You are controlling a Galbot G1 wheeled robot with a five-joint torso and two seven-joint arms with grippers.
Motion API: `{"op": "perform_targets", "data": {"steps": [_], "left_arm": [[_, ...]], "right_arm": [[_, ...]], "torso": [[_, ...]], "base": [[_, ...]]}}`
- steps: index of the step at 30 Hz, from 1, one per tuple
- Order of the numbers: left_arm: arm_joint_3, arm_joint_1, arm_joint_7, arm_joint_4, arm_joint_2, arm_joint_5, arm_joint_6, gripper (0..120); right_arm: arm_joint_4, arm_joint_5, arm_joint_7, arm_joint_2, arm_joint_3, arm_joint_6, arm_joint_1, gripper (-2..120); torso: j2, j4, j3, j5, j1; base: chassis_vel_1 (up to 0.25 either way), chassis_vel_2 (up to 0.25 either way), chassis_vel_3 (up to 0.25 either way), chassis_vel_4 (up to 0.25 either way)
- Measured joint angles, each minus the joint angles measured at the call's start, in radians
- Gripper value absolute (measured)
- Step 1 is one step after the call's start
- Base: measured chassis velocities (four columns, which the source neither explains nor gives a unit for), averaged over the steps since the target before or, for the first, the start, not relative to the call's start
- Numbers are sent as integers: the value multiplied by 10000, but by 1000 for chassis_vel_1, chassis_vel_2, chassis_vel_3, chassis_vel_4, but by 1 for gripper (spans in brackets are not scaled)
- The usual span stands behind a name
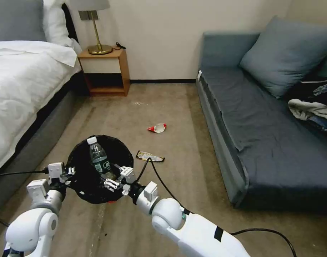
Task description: Pick up the trash bin, then pick up the garbage on the floor and place it into the trash bin.
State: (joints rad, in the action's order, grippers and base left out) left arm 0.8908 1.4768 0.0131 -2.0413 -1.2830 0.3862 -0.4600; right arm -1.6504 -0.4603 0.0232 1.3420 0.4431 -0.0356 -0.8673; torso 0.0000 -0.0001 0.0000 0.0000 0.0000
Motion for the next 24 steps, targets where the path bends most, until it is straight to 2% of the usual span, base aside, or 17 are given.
{"op": "perform_targets", "data": {"steps": [4, 5, 6, 7, 11, 14, 15, 17, 19, 24], "left_arm": [[-12, 6, 18, -5, -18, 3, -1, 5], [-36, 18, 23, -20, -58, 2, -4, 5], [-36, 18, 23, -20, -58, 2, -4, 5], [-33, 10, 26, -17, -58, 4, -4, 5], [41, -39, 24, 85, -8, 41, -4, 4], [347, -181, 6, 490, 257, 198, 17, 4], [347, -181, 6, 490, 257, 198, 17, 4], [666, -309, 7, 845, 479, 365, 45, 4], [892, -392, 5, 1189, 709, 461, 110, 4], [1068, -462, 13, 1698, 1055, 464, 238, 4]], "right_arm": [[4, 34, 80, -12, -31, 70, -35, 79], [70, 136, 175, 22, -104, 82, -128, 90], [70, 136, 175, 22, -104, 82, -128, 90], [67, 152, 234, 47, -214, 57, -185, 96], [-3, 155, 303, 57, -536, -128, -277, 99], [-240, 462, 305, -67, -1549, -955, -789, 100], [-240, 462, 305, -67, -1549, -955, -789, 100], [-153, 903, 283, -316, -2180, -2271, -1260, 100], [-219, 1533, 300, -647, -2949, -2777, -1833, 100], [-385, 2454, 332, -946, -4180, -3331, -2992, 100]], "torso": [[0, 0, 1, 0, 0], [0, 0, 0, 0, 0], [0, 0, 0, 0, 0], [0, 1, 0, 0, 0], [0, 0, 0, 0, 0], [0, 2, 0, 0, 0], [0, 2, 0, 0, 0], [0, -1, 0, 1, 0], [0, 2, 0, 2, 0], [0, -1, 0, 0, 0]], "base": [[0, 0, 0, 0], [0, 0, 0, 0], [0, 0, 0, 0], [0, 0, 0, 0], [0, 0, 0, 0], [0, 0, 0, 0], [0, 0, 0, 0], [0, 0, 0, 0], [0, 0, 0, 0], [0, 0, 0, 0]]}}
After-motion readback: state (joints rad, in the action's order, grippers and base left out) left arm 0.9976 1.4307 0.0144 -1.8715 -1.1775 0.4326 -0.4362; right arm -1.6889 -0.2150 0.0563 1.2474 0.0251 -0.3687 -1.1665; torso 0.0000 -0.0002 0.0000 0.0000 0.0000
